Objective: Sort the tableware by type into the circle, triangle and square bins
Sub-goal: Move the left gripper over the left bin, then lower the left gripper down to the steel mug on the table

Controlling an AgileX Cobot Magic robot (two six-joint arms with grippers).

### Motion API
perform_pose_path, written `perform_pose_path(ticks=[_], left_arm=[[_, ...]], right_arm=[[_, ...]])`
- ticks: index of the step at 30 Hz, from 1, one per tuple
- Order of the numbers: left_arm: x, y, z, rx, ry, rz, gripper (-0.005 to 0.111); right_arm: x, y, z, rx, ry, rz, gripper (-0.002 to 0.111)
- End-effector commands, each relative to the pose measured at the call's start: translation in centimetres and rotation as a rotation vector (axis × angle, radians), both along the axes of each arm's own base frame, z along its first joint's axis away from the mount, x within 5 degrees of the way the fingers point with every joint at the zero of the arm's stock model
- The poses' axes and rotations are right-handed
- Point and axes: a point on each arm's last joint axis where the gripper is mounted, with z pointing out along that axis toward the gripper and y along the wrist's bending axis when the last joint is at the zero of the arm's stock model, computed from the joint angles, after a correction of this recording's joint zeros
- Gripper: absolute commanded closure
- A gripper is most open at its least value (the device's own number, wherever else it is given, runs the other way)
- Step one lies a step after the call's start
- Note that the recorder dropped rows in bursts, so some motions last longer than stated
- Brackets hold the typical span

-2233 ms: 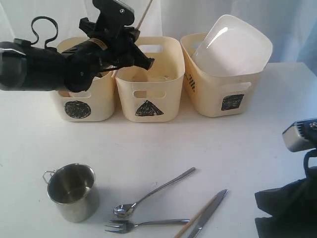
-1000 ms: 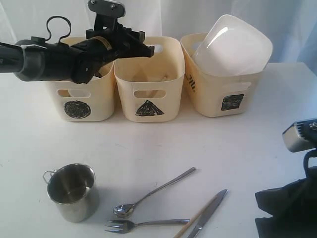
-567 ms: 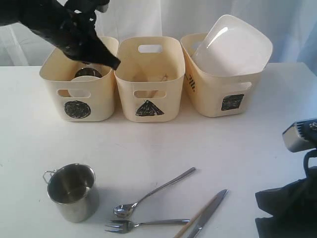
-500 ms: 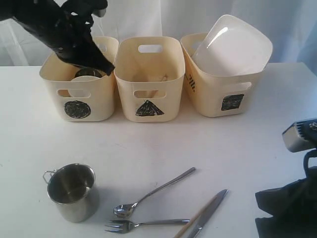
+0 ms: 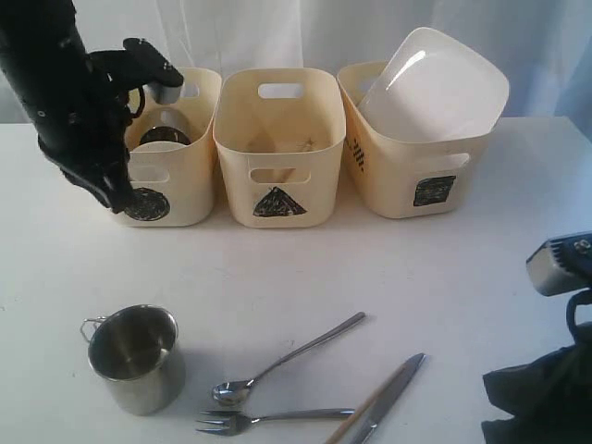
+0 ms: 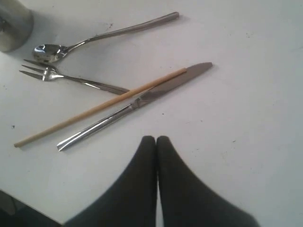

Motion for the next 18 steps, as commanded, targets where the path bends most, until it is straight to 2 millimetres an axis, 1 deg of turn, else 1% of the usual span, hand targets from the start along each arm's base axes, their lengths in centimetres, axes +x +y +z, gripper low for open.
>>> perform_pose_path(ticks=[1,4,6,8,14,16,18], left_arm=[[-1.7,0.4,1.1,0.023,0.06,-0.169,0.107],[-2.4,0.2,1.0,-0.009,0.152,-0.143,0.107],[-2.5,-0.4,0.6,-0.067,0.192,-0.137,0.107],[-2.6,-0.7,0.1,-0.083,0.221,-0.163,0.107],[-2.9,0.2,-1.8,0.009,0.258,-0.22,0.107],[-3.0,0.3,-2.0,0.024,0.259,-0.26,0.107],[-3.0,0.3,-2.0,0.024,0.256,-0.271,0.103]], right_arm=[[-0.2,-0.2,-0.3,-0.017,0.009,0.0,0.108],[-0.2,-0.2,-0.3,-0.017,0.009,0.0,0.108],[-0.2,-0.2,-0.2,-0.016,0.007,0.0,0.108],[-0.2,-0.2,-0.2,-0.016,0.007,0.0,0.108],[-0.2,-0.3,-0.3,-0.024,0.019,0.001,0.108],[-0.3,-0.3,-0.4,-0.031,0.029,0.002,0.108],[-0.4,-0.4,-0.5,-0.037,0.039,0.003,0.108]])
